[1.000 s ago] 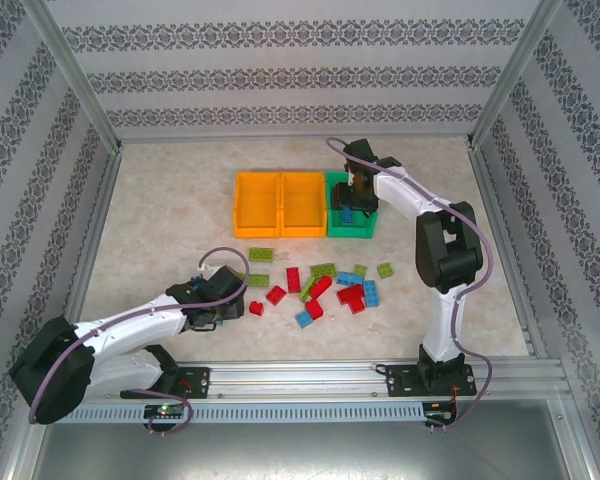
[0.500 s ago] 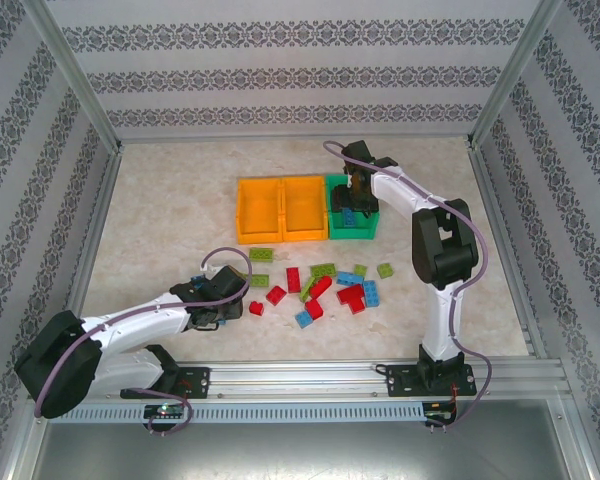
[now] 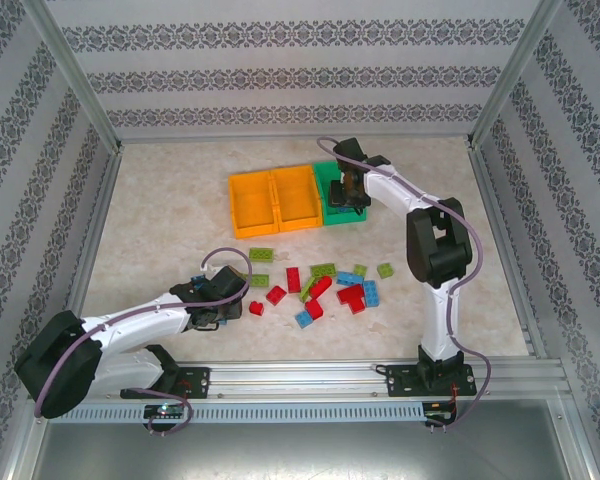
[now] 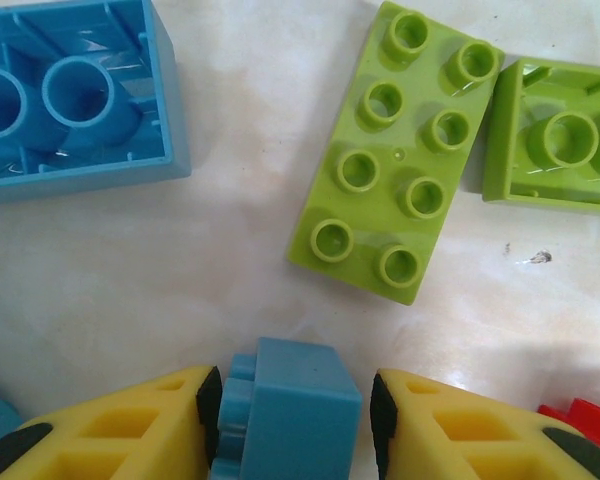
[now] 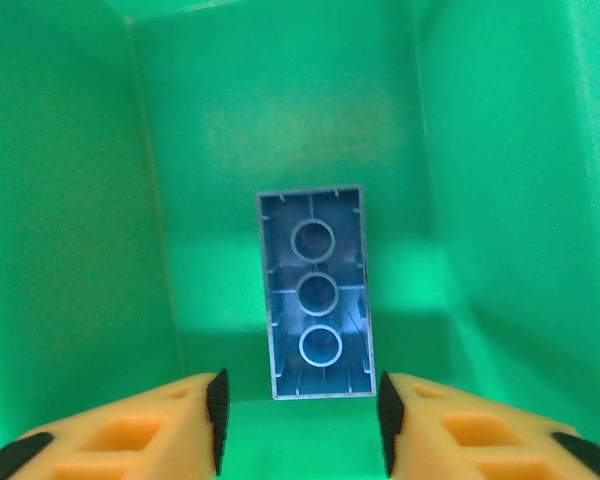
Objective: Sort the legos into containers by color
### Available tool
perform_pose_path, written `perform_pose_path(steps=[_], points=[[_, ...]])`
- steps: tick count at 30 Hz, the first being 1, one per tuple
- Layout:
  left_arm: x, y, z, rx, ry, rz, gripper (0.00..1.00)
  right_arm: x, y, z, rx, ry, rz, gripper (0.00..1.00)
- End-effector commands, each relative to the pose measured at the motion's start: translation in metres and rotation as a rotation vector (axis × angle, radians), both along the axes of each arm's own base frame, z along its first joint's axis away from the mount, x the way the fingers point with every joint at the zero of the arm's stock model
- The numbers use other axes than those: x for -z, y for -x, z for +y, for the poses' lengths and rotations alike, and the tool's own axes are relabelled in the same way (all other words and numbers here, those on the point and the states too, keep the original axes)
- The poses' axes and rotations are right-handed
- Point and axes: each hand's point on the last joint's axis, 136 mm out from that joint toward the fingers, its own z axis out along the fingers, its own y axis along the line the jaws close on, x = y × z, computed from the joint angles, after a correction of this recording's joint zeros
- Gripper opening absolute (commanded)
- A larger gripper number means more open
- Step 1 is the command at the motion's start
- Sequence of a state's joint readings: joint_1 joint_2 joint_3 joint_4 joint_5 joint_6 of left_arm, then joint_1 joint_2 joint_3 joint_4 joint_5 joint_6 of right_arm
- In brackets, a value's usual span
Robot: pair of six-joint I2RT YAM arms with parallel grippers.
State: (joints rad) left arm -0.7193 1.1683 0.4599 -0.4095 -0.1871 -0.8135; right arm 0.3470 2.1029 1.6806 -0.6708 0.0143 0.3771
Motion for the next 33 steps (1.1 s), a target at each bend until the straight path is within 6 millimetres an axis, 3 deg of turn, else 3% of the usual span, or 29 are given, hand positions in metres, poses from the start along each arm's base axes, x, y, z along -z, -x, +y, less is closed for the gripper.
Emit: perform_pose_path(steps=[1,6,16,20,26,29,33], points=[[0.003,0.002,0.001,0.003,-0.004,-0.007,0.45,-0.006,0.001,-0.003,0.03,0.004,-0.008,0.39],[0.003,0.002,0.0,-0.001,0.002,-0.013,0.45,-0.023,0.006,0.001,0.024,-0.031,-0.043,0.26],[0.005,0.002,-0.002,0.008,0.004,0.0,0.38,-0.06,0.027,0.001,0.021,-0.108,-0.124,0.12],[0.004,0.003,-0.001,0.009,0.0,0.002,0.3,-0.067,0.036,-0.011,0.039,-0.141,-0.146,0.06],[-0.006,0.002,0.001,0.007,-0.01,-0.014,0.16,-0.06,0.053,-0.049,0.103,-0.172,-0.156,0.03],[-0.02,-0.001,0.003,0.006,-0.016,-0.038,0.13,-0.059,0.063,-0.064,0.121,-0.197,-0.182,0.0],[-0.053,-0.013,-0.002,0.018,0.0,-0.109,0.11,-0.055,0.078,-0.079,0.127,-0.165,-0.21,0.0]])
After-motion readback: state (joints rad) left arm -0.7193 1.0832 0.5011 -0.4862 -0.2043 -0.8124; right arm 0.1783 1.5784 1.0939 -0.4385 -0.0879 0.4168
